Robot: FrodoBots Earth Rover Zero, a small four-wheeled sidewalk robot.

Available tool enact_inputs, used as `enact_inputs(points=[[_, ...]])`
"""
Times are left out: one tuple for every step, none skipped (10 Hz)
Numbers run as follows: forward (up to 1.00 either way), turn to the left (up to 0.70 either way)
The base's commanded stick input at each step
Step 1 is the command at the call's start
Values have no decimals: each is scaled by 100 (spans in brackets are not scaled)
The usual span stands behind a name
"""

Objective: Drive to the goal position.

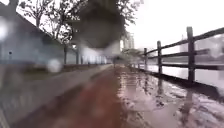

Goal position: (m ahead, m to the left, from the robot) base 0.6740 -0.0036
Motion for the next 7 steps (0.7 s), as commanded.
enact_inputs(points=[[100, 1], [100, 1], [100, 1], [100, 1], [100, 1], [100, 1], [100, 1]])
